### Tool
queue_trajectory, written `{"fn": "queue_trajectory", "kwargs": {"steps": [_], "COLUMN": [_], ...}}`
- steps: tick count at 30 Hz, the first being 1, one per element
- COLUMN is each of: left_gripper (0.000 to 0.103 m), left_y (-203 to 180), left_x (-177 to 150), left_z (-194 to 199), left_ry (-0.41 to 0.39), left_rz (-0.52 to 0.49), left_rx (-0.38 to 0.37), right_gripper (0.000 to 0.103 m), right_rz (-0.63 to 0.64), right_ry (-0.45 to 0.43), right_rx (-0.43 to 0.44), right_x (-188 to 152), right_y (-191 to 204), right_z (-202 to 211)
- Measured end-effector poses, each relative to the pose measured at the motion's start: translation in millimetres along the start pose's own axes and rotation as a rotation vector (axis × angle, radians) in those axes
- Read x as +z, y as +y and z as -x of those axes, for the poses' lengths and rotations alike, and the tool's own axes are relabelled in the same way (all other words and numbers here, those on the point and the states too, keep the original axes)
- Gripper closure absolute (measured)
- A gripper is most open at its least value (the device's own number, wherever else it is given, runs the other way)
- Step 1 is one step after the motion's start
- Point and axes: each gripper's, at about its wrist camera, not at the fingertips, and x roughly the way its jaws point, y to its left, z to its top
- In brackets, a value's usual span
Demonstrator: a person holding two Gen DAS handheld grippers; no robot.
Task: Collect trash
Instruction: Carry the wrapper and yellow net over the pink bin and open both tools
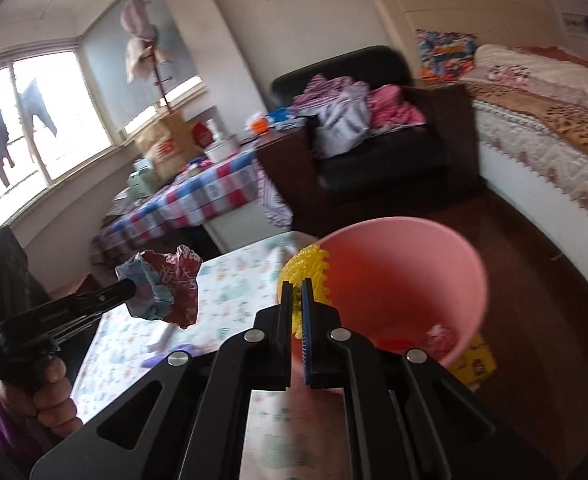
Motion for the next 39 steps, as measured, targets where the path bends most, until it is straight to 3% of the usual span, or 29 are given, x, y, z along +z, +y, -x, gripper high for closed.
{"fn": "queue_trajectory", "kwargs": {"steps": [7,16,36,39], "left_gripper": [0.099,0.099,0.096,0.092], "left_y": [-51,-86,-82,-83], "left_x": [-7,-33,-52,-53], "left_z": [-41,-83,-105,-103], "left_ry": [0.039,0.096,0.155,0.155], "left_rz": [-0.097,-0.219,-0.214,-0.213], "left_rx": [-0.038,-0.012,-0.013,-0.024], "right_gripper": [0.099,0.099,0.098,0.091], "right_rz": [-0.013,-0.017,-0.031,-0.040], "right_ry": [0.012,0.039,0.118,0.125], "right_rx": [-0.091,-0.148,-0.154,-0.152], "right_x": [-7,-19,-27,-27], "right_y": [-29,-49,-50,-51], "right_z": [-2,-4,-26,-26]}}
